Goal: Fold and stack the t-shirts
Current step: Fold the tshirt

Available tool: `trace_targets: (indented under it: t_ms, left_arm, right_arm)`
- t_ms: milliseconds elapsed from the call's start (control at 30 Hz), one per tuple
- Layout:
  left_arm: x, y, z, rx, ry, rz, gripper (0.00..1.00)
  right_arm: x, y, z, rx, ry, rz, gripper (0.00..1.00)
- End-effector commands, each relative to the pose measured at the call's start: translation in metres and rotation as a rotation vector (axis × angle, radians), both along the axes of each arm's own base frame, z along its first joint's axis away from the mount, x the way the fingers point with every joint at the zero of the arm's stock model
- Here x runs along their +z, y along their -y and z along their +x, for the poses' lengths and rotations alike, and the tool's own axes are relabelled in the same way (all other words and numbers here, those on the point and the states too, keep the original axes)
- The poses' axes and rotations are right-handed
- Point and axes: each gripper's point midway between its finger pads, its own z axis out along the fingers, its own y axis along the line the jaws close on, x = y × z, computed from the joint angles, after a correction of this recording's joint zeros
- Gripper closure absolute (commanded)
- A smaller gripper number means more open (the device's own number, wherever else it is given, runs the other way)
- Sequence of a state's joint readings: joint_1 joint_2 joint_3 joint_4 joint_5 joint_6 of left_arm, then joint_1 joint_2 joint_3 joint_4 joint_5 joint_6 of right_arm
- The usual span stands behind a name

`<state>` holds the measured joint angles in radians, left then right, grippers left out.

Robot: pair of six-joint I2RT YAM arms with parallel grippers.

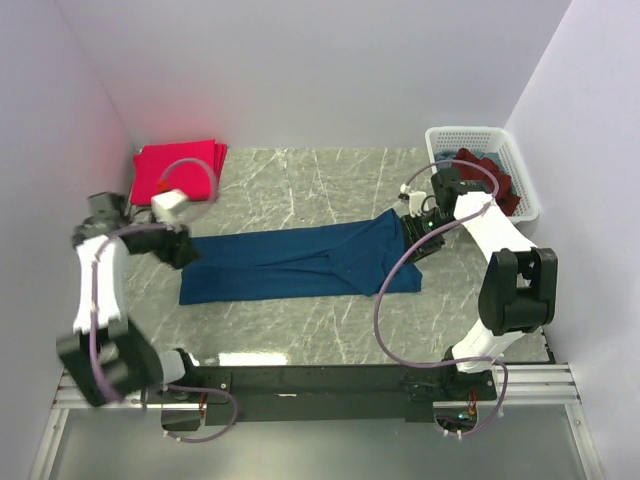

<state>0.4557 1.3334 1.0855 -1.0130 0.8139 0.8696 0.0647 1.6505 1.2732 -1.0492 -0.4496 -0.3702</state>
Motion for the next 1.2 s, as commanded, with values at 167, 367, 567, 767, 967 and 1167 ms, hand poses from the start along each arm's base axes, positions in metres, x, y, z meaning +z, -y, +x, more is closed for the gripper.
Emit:
trace_targets:
  t_ms: [167, 367, 567, 767, 967, 1167]
  left_arm:
    - [0.064, 0.225, -0.012, -0.483, 0.538, -0.113, 0.24]
    - [0.028, 0.323, -0.044, -0.694, 0.675, -0.003, 0.27]
    - [-0.001, 0.375, -0.074, -0.886, 0.758, 0.047, 0.26]
    - [-0.013, 0.407, -0.081, -0.976, 0.801, 0.073, 0.26]
    - [-0.027, 0.432, -0.080, -1.037, 0.799, 0.097, 0.28]
    - [-0.041, 0.444, -0.075, -1.034, 0.794, 0.108, 0.29]
  right_arm:
    - [-0.013, -0.029, 0.020, -0.084, -0.067, 0.126, 0.60]
    - [-0.029, -0.030, 0.031, -0.125, -0.103, 0.118, 0.59]
    - [-0.049, -0.026, 0.031, -0.146, -0.149, 0.090, 0.59]
    - [-0.064, -0.026, 0.031, -0.161, -0.172, 0.079, 0.59]
    - [-0.069, -0.019, 0.035, -0.185, -0.164, 0.038, 0.59]
    - [-0.076, -0.014, 0.030, -0.194, -0.171, 0.003, 0.58]
